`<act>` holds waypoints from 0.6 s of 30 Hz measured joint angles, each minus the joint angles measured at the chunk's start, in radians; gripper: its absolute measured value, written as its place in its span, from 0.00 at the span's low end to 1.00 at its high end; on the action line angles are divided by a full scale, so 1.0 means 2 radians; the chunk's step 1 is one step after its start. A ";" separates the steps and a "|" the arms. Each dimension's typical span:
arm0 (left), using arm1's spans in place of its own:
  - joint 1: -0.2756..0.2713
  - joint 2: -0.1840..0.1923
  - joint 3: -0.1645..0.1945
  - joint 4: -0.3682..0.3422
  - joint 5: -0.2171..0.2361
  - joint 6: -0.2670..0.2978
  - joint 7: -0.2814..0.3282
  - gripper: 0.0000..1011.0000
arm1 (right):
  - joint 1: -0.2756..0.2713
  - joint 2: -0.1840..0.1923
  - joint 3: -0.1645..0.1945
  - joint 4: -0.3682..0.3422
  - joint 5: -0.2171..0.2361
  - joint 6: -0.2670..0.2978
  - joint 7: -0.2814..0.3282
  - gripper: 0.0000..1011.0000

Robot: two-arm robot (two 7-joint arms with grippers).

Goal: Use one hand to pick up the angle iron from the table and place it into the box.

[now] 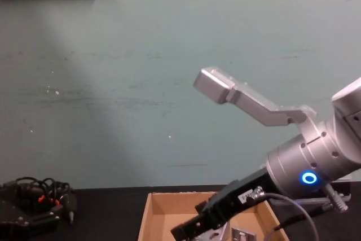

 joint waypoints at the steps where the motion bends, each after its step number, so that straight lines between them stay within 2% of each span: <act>1: 0.000 0.000 0.000 0.000 0.000 0.000 0.000 1.00 | -0.003 0.002 0.003 -0.006 0.001 -0.003 -0.002 0.82; 5: 0.000 0.000 0.000 0.000 0.000 0.000 0.000 1.00 | -0.025 0.012 0.022 -0.042 0.008 -0.016 -0.016 0.96; 8: 0.000 0.000 0.000 0.000 0.000 0.000 0.000 1.00 | -0.045 0.021 0.037 -0.070 0.015 -0.028 -0.028 0.99; 12: 0.000 0.000 0.000 0.000 0.000 0.000 0.000 1.00 | -0.090 0.037 0.070 -0.118 0.027 -0.065 -0.060 0.99; 14: 0.000 0.000 0.000 0.000 0.000 0.000 0.000 1.00 | -0.103 0.042 0.080 -0.129 0.031 -0.077 -0.068 0.99; 18: 0.000 0.000 0.000 0.000 0.000 0.000 0.000 1.00 | -0.144 0.054 0.113 -0.151 0.046 -0.118 -0.087 0.99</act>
